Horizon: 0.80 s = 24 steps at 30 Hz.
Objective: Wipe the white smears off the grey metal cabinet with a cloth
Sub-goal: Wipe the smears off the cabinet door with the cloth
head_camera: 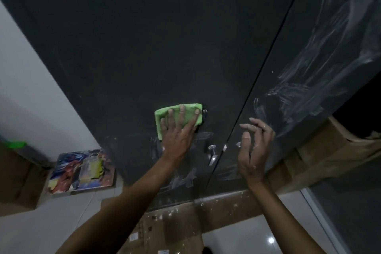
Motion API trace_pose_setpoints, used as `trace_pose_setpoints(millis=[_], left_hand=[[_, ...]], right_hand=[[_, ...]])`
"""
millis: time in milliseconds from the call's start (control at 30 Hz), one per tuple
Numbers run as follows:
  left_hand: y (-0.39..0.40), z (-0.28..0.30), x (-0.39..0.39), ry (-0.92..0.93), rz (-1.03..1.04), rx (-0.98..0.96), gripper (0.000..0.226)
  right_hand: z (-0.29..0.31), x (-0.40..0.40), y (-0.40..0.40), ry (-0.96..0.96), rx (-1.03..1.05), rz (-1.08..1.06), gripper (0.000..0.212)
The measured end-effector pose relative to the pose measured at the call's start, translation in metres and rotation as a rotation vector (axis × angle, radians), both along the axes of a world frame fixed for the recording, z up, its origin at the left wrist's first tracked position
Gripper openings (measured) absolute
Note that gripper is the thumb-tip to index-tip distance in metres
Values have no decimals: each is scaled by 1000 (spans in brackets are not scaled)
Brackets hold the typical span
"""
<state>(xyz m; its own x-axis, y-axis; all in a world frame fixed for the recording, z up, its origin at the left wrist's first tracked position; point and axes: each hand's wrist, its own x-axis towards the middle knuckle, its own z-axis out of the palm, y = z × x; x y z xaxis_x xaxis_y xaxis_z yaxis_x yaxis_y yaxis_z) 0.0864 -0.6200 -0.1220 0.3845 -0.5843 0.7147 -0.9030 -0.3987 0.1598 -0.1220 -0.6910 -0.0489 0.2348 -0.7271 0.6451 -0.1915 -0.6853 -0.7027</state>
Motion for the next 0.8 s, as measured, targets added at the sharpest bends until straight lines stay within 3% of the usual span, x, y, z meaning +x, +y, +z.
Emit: trace_pose_setpoints(millis=[67, 167, 233, 433, 567, 733, 800], left_hand=[[-22, -5, -15, -42, -51, 79, 74], [-54, -12, -37, -34, -140, 233, 109], [-71, -15, -53, -46, -151, 315, 115], [-76, -17, -59, -110, -153, 380, 90], [-57, -22, -41, -106, -116, 336, 102], [4, -31, -5, -28, 4, 231, 67], [33, -37, 14, -51, 53, 211, 67]], right_hand=[[0, -9, -13, 7, 1, -20, 36], [-1, -23, -35, 29, 0, -42, 35], [-4, -29, -48, 56, -34, -43, 34], [-11, -4, -69, 66, -74, 46, 33], [-17, 18, -73, 45, -105, 100, 32], [-29, 25, -72, 60, -85, 151, 31], [-33, 29, -70, 64, -85, 176, 29]])
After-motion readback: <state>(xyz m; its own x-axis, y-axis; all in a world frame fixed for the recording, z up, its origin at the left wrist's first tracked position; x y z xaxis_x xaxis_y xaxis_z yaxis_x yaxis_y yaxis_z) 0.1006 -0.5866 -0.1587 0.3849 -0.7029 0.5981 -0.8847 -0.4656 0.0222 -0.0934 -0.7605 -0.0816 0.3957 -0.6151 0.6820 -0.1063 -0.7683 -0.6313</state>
